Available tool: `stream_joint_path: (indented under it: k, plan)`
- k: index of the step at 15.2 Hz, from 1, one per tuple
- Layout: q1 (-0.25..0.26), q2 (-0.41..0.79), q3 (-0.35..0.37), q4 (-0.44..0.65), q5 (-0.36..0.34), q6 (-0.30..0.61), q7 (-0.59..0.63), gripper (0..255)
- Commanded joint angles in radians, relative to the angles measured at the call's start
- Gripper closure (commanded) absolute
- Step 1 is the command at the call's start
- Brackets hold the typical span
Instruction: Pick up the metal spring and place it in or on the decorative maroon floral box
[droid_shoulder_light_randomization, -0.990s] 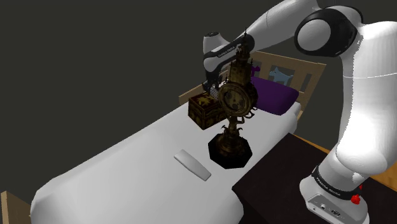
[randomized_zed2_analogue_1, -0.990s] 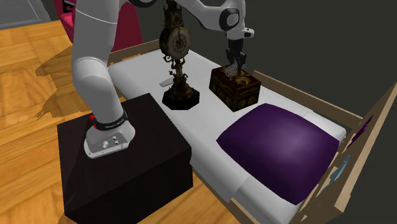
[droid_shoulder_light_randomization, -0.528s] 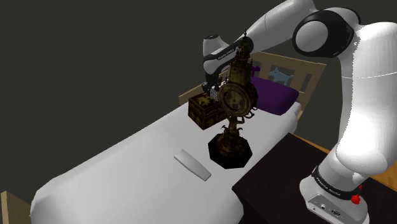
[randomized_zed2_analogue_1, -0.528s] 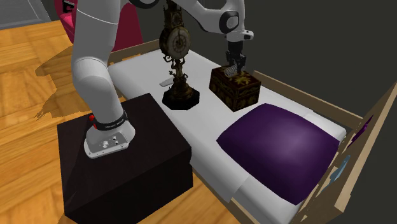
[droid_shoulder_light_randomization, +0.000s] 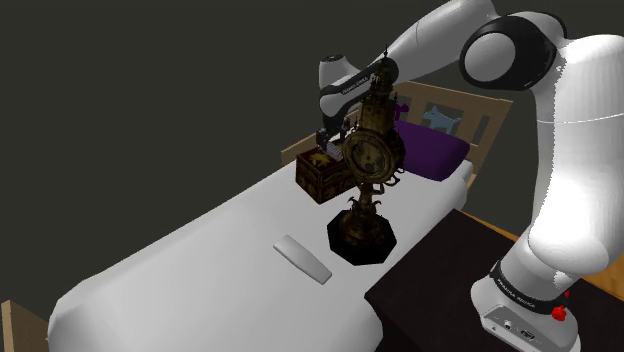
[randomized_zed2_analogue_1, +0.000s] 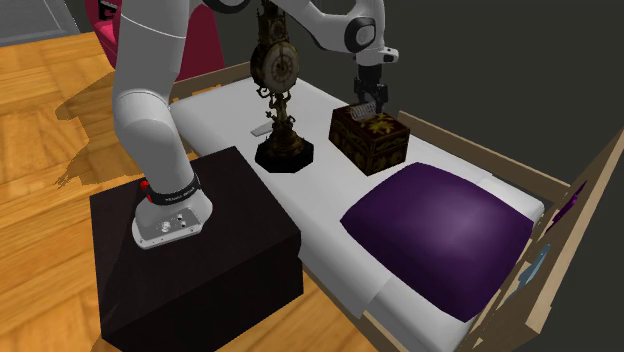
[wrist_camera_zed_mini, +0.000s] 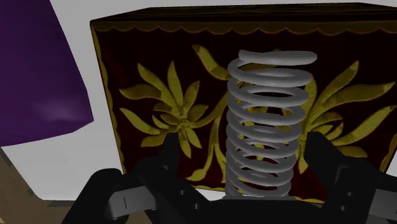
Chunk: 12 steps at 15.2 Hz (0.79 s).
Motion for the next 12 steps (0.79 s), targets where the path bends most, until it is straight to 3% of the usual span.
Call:
stream_joint_path:
  k: [1, 4, 12]
  plan:
    - [0.001, -0.020, 0.002, 0.005, 0.003, -0.024, -0.002, 0]
    - [0.005, -0.069, 0.008, 0.026, 0.011, -0.095, -0.007, 0]
    - [0.006, -0.069, 0.008, 0.026, 0.011, -0.095, -0.007, 0]
